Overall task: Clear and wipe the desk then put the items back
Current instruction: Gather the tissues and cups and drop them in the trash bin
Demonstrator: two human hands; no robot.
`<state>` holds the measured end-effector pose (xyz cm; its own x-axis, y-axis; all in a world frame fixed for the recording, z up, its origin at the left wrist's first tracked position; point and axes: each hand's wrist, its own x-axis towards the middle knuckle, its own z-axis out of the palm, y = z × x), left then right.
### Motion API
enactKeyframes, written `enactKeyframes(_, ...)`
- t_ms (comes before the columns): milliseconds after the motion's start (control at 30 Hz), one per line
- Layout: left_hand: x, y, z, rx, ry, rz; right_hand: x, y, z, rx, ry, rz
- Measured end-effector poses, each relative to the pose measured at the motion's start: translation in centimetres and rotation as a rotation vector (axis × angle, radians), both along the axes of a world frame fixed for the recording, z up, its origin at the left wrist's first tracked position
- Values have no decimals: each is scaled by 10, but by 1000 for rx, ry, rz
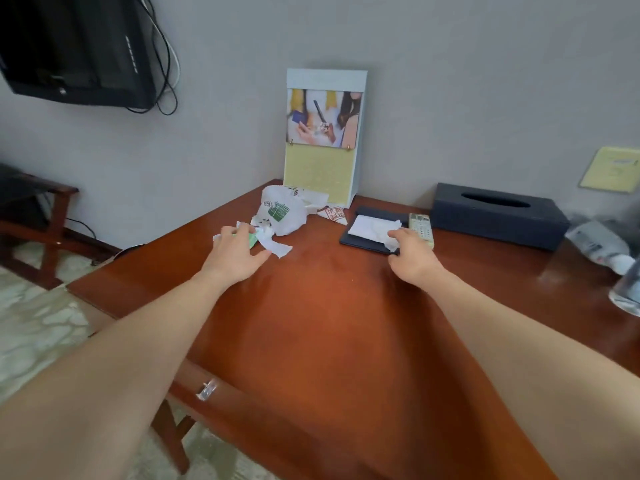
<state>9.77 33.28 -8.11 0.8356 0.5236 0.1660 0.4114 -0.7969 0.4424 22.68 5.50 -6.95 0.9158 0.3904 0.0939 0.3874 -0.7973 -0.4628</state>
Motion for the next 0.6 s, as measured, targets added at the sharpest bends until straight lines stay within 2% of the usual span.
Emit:
enactKeyframes(133,22,11,-4,9,70,-77,20,10,-13,-25,-46,-9)
enactKeyframes(267,25,12,-9,10,153,-145,17,13,-17,53,-133,-29)
enactKeyframes(400,11,9,-6,19,83,-188,5,15,-12,124,-84,-27)
enactKeyframes(600,-12,-14,0,-87,32,-473,-32,20,-6,215,94,224)
